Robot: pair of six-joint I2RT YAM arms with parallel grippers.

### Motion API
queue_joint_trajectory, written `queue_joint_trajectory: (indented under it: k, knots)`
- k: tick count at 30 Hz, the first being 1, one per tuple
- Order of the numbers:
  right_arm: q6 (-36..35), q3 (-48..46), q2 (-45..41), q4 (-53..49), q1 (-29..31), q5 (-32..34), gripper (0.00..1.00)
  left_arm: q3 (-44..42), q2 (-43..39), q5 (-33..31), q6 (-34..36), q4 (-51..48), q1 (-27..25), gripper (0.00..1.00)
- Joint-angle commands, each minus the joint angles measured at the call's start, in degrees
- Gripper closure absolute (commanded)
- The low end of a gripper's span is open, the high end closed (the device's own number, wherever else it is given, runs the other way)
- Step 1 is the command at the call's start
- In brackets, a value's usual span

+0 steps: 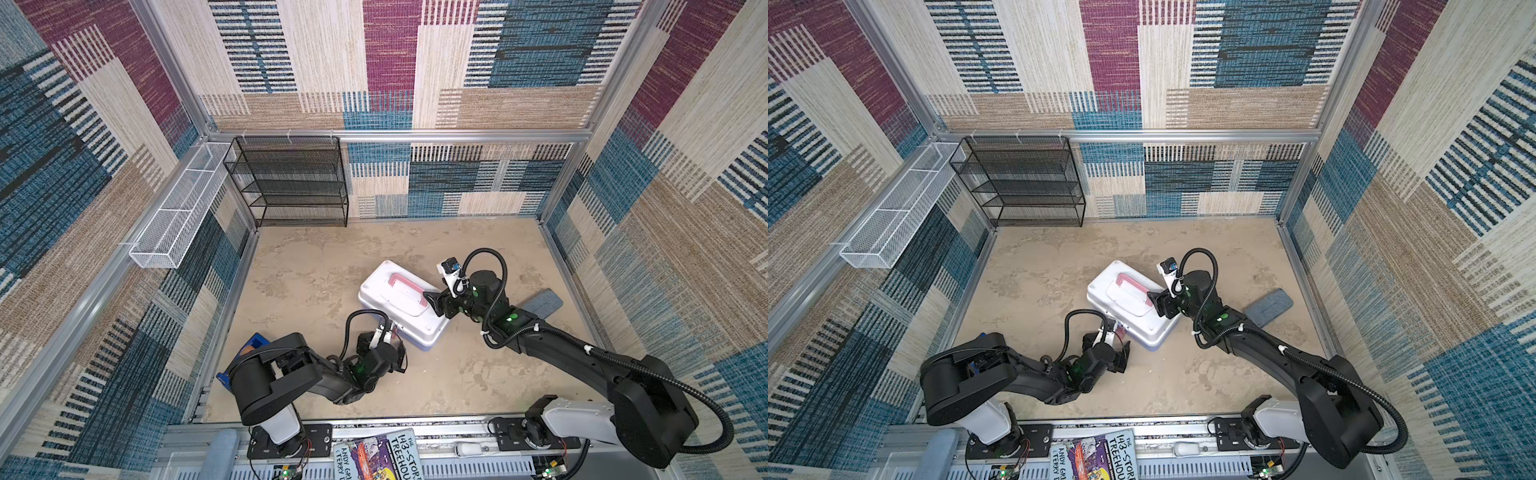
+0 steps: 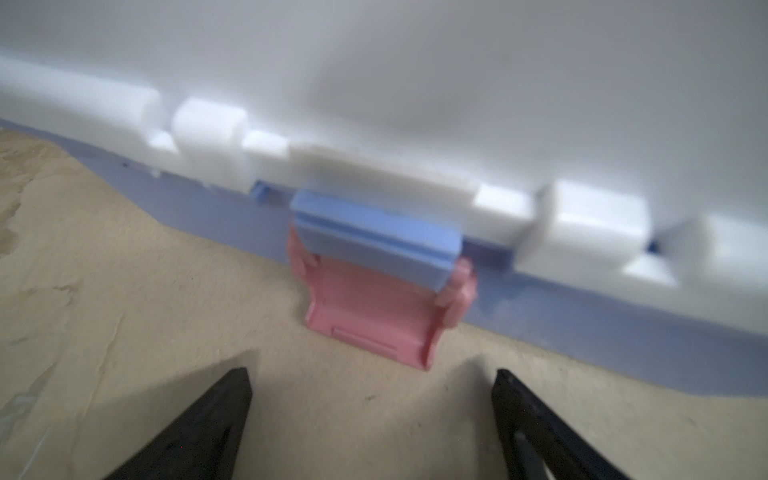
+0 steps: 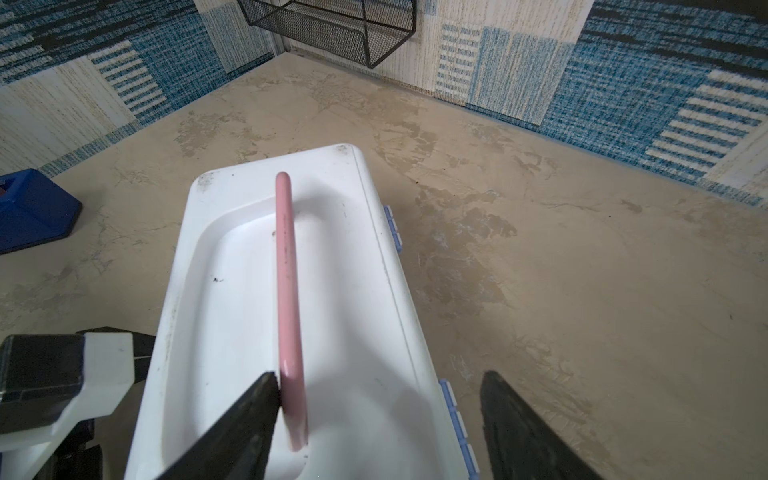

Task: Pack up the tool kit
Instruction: 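Lower the left gripper around the pink latch while right holds the handle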

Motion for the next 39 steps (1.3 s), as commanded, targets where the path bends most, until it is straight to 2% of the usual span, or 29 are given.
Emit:
queue_joint_trajectory:
  k: [1,4,9,15,32,39]
  knots:
    - [-0.3,0.0,0.5,2.0,0.1,0.4,0.22,1.0,1.6,-1.9,3.6,7.4,0.0,0.05]
    - [-0.1,0.3,1.0,2.0,0.1,0.3,0.22,2.1,3.3,-4.2,4.1,7.8,0.0,0.04]
    - [-0.4,0.8,1.5,1.6,0.1,0.2,0.22,1.1,6.0,-7.6,4.5,13.9,0.0,0.04]
    - [-0.2,0.9,1.9,1.5,0.1,-0.1,0.22,0.5,6.0,-10.7,6.0,17.7,0.0,0.07]
    - [-0.5,1.5,3.3,1.0,0.1,-0.5,0.22,-0.6,4.0,-10.9,7.9,17.8,0.0,0.15]
    - [0.0,2.0,3.5,1.1,0.1,-3.0,0.23,-1.9,2.6,-10.6,8.3,17.0,0.0,0.16]
